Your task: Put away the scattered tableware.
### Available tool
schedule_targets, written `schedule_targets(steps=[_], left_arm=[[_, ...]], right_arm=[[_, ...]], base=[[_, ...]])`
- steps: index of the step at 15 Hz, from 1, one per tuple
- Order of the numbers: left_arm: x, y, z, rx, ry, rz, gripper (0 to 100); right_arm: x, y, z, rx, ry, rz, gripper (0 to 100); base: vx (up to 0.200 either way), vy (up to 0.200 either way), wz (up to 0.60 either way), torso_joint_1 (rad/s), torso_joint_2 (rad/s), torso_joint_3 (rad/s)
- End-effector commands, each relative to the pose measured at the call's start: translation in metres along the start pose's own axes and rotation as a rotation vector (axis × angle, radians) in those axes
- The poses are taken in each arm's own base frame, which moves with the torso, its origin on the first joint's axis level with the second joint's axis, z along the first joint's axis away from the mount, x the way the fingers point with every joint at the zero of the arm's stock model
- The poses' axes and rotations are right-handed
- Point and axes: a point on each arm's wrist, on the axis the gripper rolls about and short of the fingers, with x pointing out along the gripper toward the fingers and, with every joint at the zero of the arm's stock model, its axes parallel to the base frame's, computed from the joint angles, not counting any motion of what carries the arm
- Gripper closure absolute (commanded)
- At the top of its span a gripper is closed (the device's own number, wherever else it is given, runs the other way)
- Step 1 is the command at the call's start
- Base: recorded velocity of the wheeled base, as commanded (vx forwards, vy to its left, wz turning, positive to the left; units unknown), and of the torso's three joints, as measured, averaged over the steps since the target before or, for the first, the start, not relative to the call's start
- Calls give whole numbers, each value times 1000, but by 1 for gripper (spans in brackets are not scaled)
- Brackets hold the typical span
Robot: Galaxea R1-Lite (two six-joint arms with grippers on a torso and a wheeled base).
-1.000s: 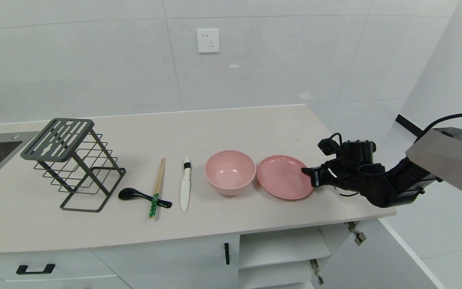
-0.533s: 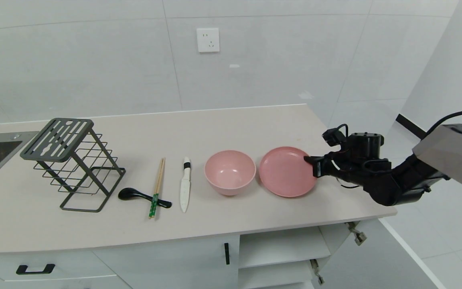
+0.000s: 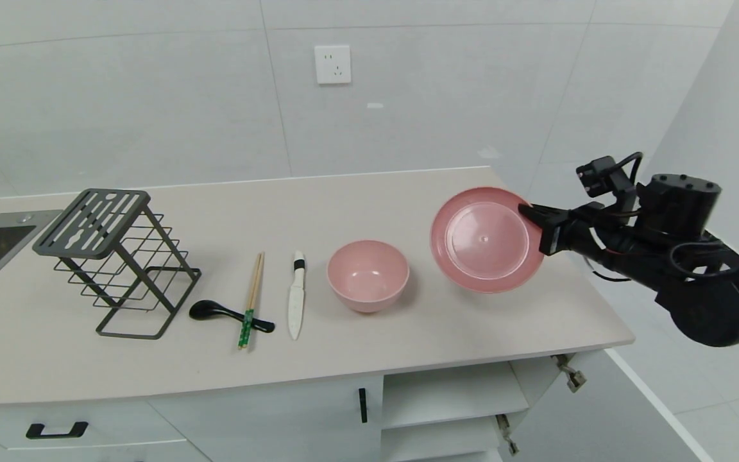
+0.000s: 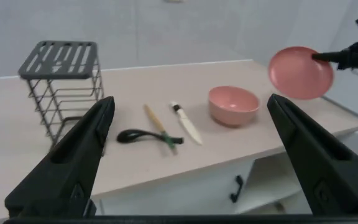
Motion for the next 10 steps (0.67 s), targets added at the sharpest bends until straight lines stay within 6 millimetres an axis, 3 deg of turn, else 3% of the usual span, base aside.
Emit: schedule_targets(steps=[1, 5, 10], left_arm=[[43, 5, 37, -134, 133, -164, 0], [85, 6, 30, -183, 278, -312, 0], [128, 8, 21, -190, 323, -322, 0]], right_arm=[[-28, 8, 24, -28, -90, -1, 100], [-39, 2, 29, -55, -176, -27, 100], [-61, 8, 33, -63, -209, -35, 100]], base=[[0, 0, 0, 0, 0, 0], [0, 0, 0, 0, 0, 0], [0, 0, 0, 0, 0, 0]])
